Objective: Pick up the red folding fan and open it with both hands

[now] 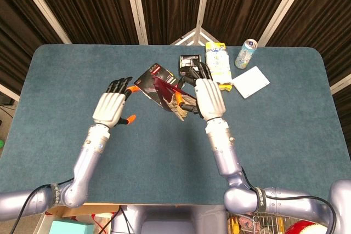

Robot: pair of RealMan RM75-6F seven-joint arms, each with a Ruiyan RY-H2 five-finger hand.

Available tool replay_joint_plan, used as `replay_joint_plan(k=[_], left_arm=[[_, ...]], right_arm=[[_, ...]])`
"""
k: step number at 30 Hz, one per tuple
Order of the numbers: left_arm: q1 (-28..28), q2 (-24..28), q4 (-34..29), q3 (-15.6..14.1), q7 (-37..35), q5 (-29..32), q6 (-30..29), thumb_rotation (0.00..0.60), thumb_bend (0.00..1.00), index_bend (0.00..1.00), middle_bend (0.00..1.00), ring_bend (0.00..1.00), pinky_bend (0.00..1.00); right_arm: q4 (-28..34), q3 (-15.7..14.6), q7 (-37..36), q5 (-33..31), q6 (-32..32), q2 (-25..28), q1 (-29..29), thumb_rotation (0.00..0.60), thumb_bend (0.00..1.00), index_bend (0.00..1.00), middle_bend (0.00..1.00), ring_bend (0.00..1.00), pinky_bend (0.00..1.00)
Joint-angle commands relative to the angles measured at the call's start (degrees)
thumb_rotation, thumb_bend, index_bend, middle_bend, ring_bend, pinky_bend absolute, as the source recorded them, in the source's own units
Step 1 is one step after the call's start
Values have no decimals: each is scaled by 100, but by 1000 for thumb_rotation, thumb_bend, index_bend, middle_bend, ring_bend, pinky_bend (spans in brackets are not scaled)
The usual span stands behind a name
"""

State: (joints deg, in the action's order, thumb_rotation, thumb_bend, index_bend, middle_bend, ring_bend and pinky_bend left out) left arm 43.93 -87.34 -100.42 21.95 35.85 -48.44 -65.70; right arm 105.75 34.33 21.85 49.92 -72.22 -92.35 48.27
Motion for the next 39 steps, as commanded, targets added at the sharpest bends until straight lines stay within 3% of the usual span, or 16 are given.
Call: replay_joint_plan(k=[1,8,18,24,34,39], left_arm=[[145,-170,118,-53,87,91,2,600,303,259,30,0,0],[379,-488,369,-114,112,118,-58,600,329,295,43,0,0],[580,-863,584,-15,-96,313,-116,600,457,352,70,0,0],[655,-987,544,-18,-108,392,-170,600,463,367,71,0,0],[682,-1172,558,-112,-150,369,-376,600,581,648,130,0,0],[620,-1112,591,-150,-225,279,-453,600,592,676,133,0,0]], right_arm=[[117,83,-14,-170,-8,-7,86,600,546,739,273,51,0],[365,152,39,-430,-81,2,246,600,545,739,276,52,0],[554,125,47,-570,-171,-4,414,600,545,742,281,51,0],[658,104,46,-597,-258,-2,470,600,546,745,283,51,0],[714,20,2,-678,-370,-6,520,600,546,748,285,51,0],[665,-20,-24,-698,-399,49,500,600,546,749,285,51,0]])
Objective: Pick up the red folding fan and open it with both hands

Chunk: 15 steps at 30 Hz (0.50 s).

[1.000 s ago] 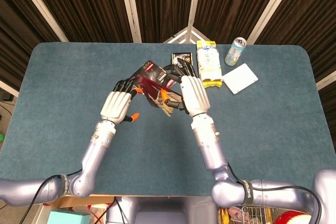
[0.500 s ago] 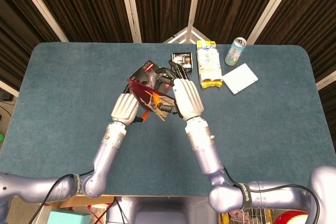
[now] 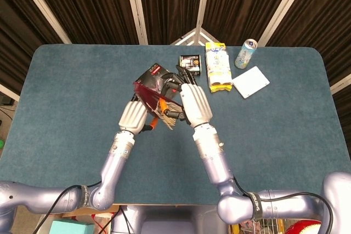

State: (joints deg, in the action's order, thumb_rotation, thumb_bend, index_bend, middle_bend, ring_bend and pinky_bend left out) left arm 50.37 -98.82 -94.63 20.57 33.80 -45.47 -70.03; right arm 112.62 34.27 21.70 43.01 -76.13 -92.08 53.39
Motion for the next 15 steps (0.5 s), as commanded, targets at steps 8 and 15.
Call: replay_joint_plan(k=[8,15], left_arm=[[-232,488,-63,-49,-98,-28,-52,600,599,686,133,0,0],[-460,993,-103,-65,-274,-61,-39,600,602,687,133,0,0]], right_arm=[[-465,-274,-105,164,77,295,-217,600,548,753,289,52,0],[-793,-427,-304,318,179,620,-473,600,548,755,290,51,0]])
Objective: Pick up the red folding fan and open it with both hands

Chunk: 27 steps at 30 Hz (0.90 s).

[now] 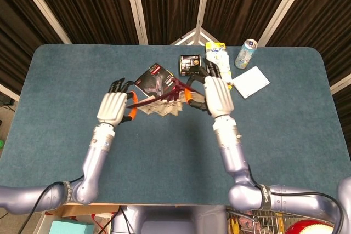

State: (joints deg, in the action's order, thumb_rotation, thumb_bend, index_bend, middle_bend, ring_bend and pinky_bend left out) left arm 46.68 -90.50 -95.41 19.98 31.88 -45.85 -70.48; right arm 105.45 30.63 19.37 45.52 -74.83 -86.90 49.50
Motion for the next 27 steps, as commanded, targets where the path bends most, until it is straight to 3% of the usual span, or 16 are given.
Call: replay_joint_plan(k=[1,17,27], left_arm=[[-120,231,-38,-7,-114,-35,14,600,603,687,133,0,0],[-434,1121,-525,47,-409,-232,-59,600,607,689,133,0,0],[-529,1373,-648,0,-507,-309,-73,600,606,689,133,0,0]], right_arm=[[-111,-81,-105,90,58,154,-127,600,548,755,290,51,0],[-256,-173,-502,298,26,827,-671,600,549,760,291,51,0],[-246,-533,-683,564,-88,1009,-1081,600,548,761,291,51,0]])
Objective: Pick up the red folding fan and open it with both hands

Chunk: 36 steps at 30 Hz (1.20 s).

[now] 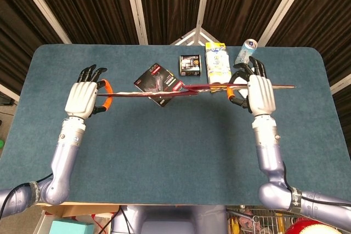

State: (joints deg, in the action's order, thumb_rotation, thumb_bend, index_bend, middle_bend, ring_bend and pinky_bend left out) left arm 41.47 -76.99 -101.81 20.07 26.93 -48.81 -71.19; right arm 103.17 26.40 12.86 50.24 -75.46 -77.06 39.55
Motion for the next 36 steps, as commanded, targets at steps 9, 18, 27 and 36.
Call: replay_joint_plan(k=[9,18,27,36], left_arm=[[-20,30,23,-132,2,-66,20,600,606,688,133,0,0],[11,-21,-8,-206,123,-53,-3,600,601,662,128,0,0],[-29,-38,-35,-306,159,-53,-32,600,593,629,127,0,0],[-35,-61,-24,-354,159,-28,6,600,583,603,119,0,0]], right_arm=[[-121,-384,-196,365,-36,-45,-290,600,549,761,291,51,0],[-138,-528,-222,690,-20,-121,-341,600,549,761,291,51,0],[-86,-748,-223,1060,4,-134,-436,600,549,761,291,52,0],[-29,-842,-168,1198,63,-150,-471,600,548,697,291,52,0]])
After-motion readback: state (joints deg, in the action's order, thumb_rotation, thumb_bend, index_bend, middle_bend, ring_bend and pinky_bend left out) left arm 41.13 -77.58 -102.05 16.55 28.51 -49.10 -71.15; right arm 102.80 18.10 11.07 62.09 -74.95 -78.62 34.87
